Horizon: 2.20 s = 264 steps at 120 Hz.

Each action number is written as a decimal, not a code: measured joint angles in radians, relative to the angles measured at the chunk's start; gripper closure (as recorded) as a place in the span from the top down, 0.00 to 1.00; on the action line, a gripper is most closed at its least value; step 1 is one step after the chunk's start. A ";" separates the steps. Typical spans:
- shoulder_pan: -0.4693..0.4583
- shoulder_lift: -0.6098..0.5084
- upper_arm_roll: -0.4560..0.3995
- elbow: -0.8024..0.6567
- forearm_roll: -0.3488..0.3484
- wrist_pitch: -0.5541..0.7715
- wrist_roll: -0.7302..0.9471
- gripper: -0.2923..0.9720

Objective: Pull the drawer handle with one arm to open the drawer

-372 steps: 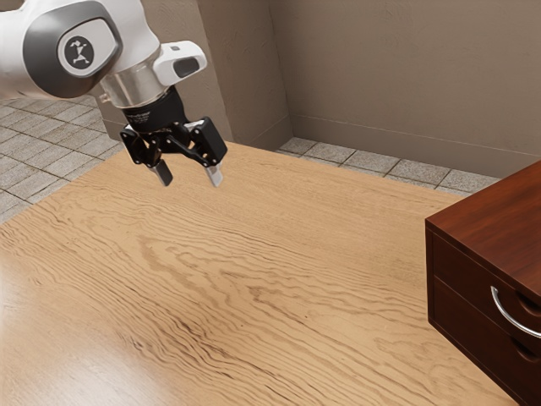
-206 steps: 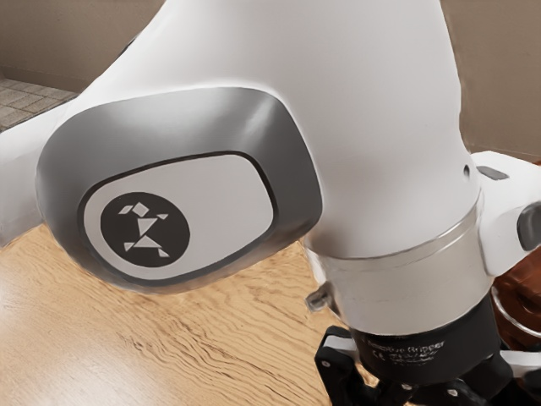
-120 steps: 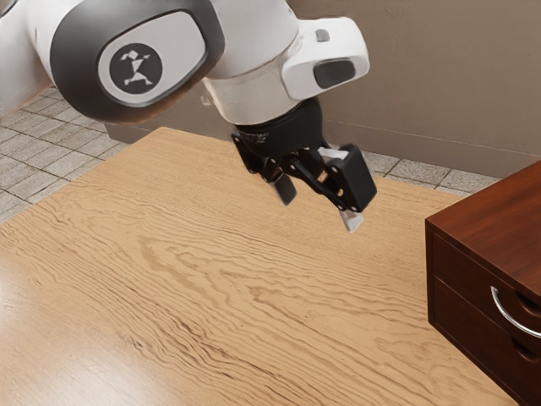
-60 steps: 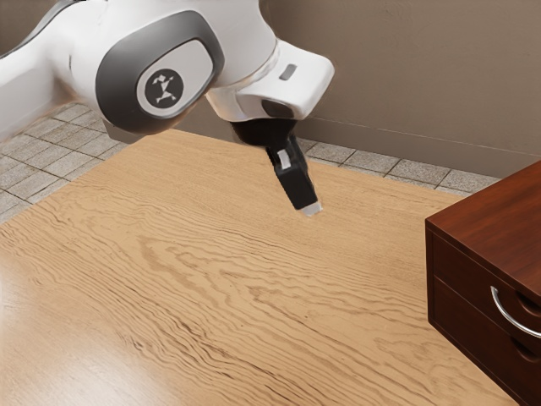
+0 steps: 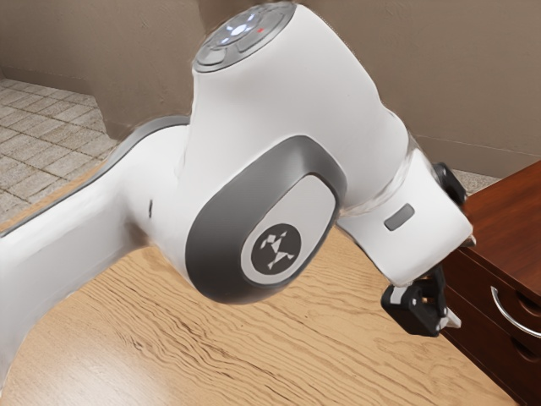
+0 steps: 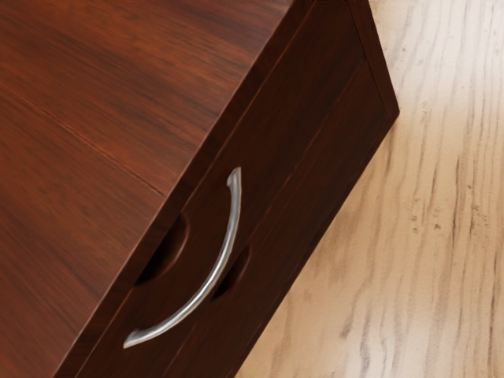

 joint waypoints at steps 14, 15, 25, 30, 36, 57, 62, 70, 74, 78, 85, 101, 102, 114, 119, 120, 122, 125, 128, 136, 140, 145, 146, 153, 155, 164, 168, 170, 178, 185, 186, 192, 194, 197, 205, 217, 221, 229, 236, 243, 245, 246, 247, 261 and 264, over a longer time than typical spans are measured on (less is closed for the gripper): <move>0.005 -0.003 -0.029 -0.009 -0.018 0.003 0.149 0.74; 0.005 -0.003 -0.030 -0.009 -0.017 0.003 0.159 0.74; 0.006 -0.002 -0.043 -0.009 -0.014 0.005 0.252 0.74; 0.006 -0.001 -0.051 -0.010 -0.014 0.006 0.295 0.74; 0.006 -0.001 -0.063 -0.010 -0.013 0.008 0.344 0.74; 0.030 0.001 -0.091 -0.012 -0.017 0.015 0.484 0.73; 0.034 0.003 -0.094 -0.014 -0.018 0.017 0.512 0.73; 0.043 0.007 -0.106 -0.029 -0.022 0.023 0.553 0.72; 0.045 0.008 -0.109 -0.036 -0.025 0.027 0.572 0.72; 0.050 0.009 -0.111 -0.040 -0.031 0.031 0.590 0.72; 0.061 0.009 -0.118 -0.047 -0.043 0.036 0.619 0.72; 0.086 0.009 -0.154 -0.063 -0.072 0.055 0.675 0.71; 0.089 0.009 -0.159 -0.063 -0.075 0.056 0.678 0.71; 0.108 0.008 -0.187 -0.066 -0.096 0.065 0.712 0.69; 0.110 0.008 -0.190 -0.072 -0.105 0.069 0.725 0.68; 0.110 0.008 -0.190 -0.073 -0.106 0.070 0.727 0.68; 0.111 0.008 -0.191 -0.075 -0.109 0.072 0.732 0.67; 0.111 0.008 -0.191 -0.077 -0.112 0.075 0.739 0.66; 0.111 0.008 -0.192 -0.080 -0.114 0.077 0.745 0.65; 0.128 0.007 -0.192 -0.084 -0.128 0.083 0.761 0.63; 0.138 0.006 -0.192 -0.084 -0.136 0.085 0.768 0.62; 0.146 0.005 -0.192 -0.085 -0.143 0.089 0.776 0.60; 0.147 0.005 -0.193 -0.085 -0.144 0.090 0.778 0.60; 0.152 0.005 -0.196 -0.085 -0.151 0.095 0.788 0.58; 0.152 0.005 -0.197 -0.085 -0.152 0.096 0.791 0.57; 0.155 0.005 -0.203 -0.085 -0.158 0.102 0.802 0.55; 0.167 0.005 -0.213 -0.083 -0.160 0.105 0.807 0.54; 0.177 0.004 -0.222 -0.082 -0.162 0.106 0.809 0.53; 0.209 0.002 -0.253 -0.078 -0.166 0.111 0.816 0.52; 0.220 0.002 -0.263 -0.077 -0.169 0.116 0.822 0.52; 0.221 0.002 -0.263 -0.076 -0.169 0.117 0.823 0.51; 0.231 0.002 -0.266 -0.075 -0.172 0.121 0.827 0.51; 0.234 0.002 -0.267 -0.075 -0.174 0.122 0.828 0.51; 0.240 0.002 -0.268 -0.075 -0.176 0.123 0.830 0.51; 0.279 0.001 -0.295 -0.066 -0.183 0.126 0.834 0.50; 0.321 0.000 -0.324 -0.055 -0.196 0.137 0.838 0.50; 0.330 0.000 -0.327 -0.054 -0.206 0.140 0.838 0.50; 0.339 -0.002 -0.330 -0.053 -0.226 0.146 0.838 0.50; 0.345 -0.004 -0.331 -0.053 -0.245 0.150 0.836 0.50; 0.381 -0.010 -0.362 -0.042 -0.259 0.154 0.835 0.50; 0.390 -0.016 -0.369 -0.038 -0.262 0.154 0.834 0.50; 0.393 -0.018 -0.372 -0.036 -0.264 0.155 0.834 0.50; 0.396 -0.021 -0.374 -0.034 -0.265 0.155 0.834 0.50; 0.412 -0.035 -0.394 -0.028 -0.277 0.158 0.831 0.49; 0.413 -0.036 -0.396 -0.027 -0.278 0.159 0.830 0.48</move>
